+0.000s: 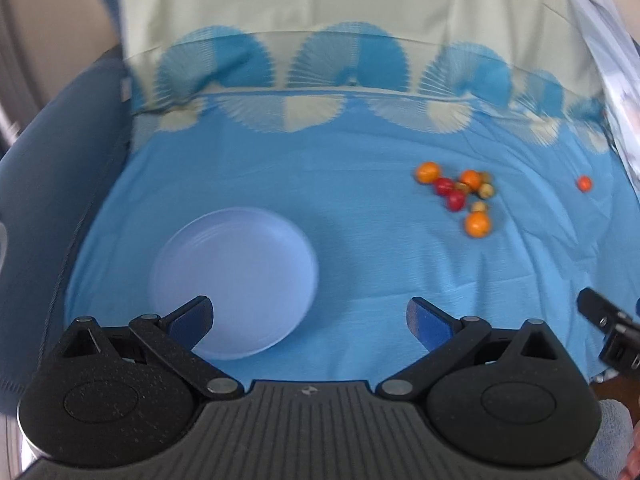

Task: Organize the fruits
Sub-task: 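Grasp a large orange with the left tool while the right tool grasps a small orange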

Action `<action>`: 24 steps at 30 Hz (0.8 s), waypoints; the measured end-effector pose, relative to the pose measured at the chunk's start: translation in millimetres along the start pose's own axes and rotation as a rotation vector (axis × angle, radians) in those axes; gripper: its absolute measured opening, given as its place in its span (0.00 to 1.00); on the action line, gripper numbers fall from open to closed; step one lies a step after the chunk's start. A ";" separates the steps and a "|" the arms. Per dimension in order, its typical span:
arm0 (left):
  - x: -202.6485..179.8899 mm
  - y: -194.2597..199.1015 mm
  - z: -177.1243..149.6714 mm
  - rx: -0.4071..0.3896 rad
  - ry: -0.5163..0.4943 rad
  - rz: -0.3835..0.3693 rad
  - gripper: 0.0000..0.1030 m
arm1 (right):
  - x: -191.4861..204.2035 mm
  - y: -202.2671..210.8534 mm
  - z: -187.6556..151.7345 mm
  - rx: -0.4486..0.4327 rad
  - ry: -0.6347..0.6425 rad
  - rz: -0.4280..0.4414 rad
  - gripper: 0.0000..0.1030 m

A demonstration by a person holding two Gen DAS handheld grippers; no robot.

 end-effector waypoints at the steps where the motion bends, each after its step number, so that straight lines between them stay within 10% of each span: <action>1: -16.7 -9.5 8.5 -0.001 -0.024 -0.009 1.00 | -18.6 -7.2 6.1 -0.012 -0.017 -0.027 1.00; 12: -176.6 -168.3 80.2 0.063 -0.149 -0.102 1.00 | -225.6 -168.2 148.8 -0.197 -0.113 -0.222 1.00; 24: -196.1 -263.3 83.5 0.126 -0.106 -0.079 1.00 | -329.1 -392.4 178.9 -0.001 -0.191 -0.285 0.99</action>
Point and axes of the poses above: each gripper's, at about its wrist camera, not at the fingertips, and y roughly against the way its jaws point, x to its left, z to its top, the point moved 10 cm from there along -y, roughly the way its jaws point, and after that the axes turned 9 degrees about -y, right-handed, at the moved point
